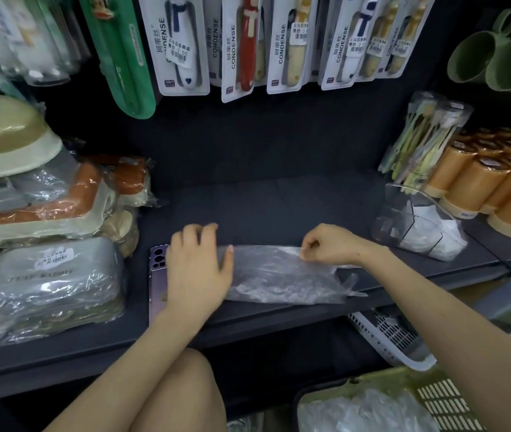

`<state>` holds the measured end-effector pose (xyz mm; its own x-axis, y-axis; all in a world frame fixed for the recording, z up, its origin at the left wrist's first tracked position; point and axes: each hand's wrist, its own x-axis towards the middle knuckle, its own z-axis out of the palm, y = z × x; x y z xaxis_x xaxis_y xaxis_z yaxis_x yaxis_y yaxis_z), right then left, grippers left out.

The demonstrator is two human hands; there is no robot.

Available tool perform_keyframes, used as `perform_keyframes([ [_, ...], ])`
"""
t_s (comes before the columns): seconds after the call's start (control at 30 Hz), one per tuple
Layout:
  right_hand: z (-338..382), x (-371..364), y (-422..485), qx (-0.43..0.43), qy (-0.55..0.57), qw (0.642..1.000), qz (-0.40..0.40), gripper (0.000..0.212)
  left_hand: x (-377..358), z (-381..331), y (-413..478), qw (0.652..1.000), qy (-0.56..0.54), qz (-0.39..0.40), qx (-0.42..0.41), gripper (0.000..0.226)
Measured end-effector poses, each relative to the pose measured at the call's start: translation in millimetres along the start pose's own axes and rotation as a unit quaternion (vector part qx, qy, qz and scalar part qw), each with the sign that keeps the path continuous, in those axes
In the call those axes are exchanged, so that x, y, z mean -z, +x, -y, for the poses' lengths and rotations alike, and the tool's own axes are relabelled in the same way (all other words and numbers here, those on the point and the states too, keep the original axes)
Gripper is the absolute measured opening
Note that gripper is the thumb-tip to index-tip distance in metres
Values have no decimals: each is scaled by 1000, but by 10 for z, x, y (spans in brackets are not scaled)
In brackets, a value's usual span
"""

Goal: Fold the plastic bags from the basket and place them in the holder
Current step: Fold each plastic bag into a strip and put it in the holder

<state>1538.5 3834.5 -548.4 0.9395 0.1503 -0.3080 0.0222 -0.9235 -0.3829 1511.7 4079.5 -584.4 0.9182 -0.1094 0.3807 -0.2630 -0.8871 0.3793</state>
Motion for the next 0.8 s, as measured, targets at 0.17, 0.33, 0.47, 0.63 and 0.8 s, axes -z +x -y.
perform_keyframes([
  [0.17,-54,-31,-48,-10,-11,1000,-12,21,-75,-396,-101,975,43,159,-148,47],
  [0.33,-92,-50,-47,-12,-14,1000,-22,20,-212,-478,-115,953,83,267,-116,55],
  [0.47,-69,-26,6,-7,-9,1000,-16,17,-236,-400,-111,946,102,298,-81,58],
  [0.63,-56,-32,89,1,-24,1000,-14,13,-264,-324,-109,946,98,305,-53,61],
  [0.8,-66,-44,110,0,-20,1000,-17,13,-293,-282,-44,948,115,293,-52,63],
])
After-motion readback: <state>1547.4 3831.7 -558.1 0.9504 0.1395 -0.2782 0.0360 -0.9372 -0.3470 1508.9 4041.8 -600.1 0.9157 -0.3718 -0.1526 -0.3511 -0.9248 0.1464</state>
